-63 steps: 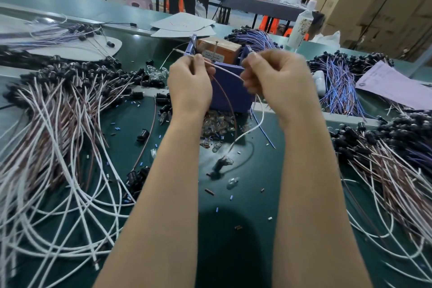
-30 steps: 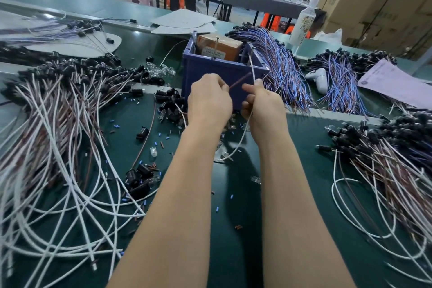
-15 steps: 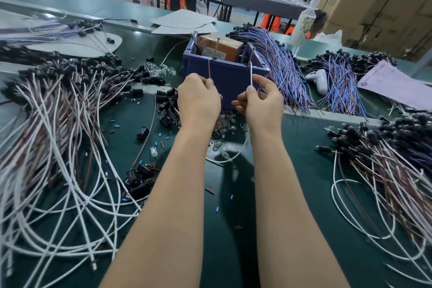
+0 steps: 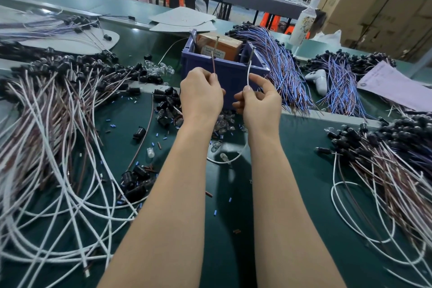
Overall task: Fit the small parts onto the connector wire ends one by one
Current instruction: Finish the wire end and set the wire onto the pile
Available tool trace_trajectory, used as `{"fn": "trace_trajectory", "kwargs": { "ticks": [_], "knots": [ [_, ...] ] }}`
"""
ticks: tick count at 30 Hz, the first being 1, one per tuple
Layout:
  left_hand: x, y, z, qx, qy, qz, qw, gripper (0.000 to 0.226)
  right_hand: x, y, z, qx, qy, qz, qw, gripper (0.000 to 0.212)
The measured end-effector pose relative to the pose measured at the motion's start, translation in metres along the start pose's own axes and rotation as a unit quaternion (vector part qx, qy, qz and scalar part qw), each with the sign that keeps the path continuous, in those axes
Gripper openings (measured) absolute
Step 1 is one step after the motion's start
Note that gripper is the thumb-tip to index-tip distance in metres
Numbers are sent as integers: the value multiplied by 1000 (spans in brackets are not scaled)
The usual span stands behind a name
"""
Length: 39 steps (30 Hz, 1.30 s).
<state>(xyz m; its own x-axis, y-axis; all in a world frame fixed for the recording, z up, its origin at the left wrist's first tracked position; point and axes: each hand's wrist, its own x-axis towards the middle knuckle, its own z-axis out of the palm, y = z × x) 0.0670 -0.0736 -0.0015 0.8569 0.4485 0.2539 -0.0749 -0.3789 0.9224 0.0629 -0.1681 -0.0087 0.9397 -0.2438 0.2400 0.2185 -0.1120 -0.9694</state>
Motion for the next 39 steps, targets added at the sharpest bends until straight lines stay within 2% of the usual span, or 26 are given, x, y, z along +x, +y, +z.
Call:
{"fn": "trace_trajectory", "kwargs": {
  "ticks": [11,39],
  "knots": [
    [0,1,-1,-12,-11,9,1000,12,1,1,-1,-36,9,0,999,26],
    [-1,3,2,-30,-36,19,999,10,-1,0,-1,-29,19,2,999,27]
  ]
}}
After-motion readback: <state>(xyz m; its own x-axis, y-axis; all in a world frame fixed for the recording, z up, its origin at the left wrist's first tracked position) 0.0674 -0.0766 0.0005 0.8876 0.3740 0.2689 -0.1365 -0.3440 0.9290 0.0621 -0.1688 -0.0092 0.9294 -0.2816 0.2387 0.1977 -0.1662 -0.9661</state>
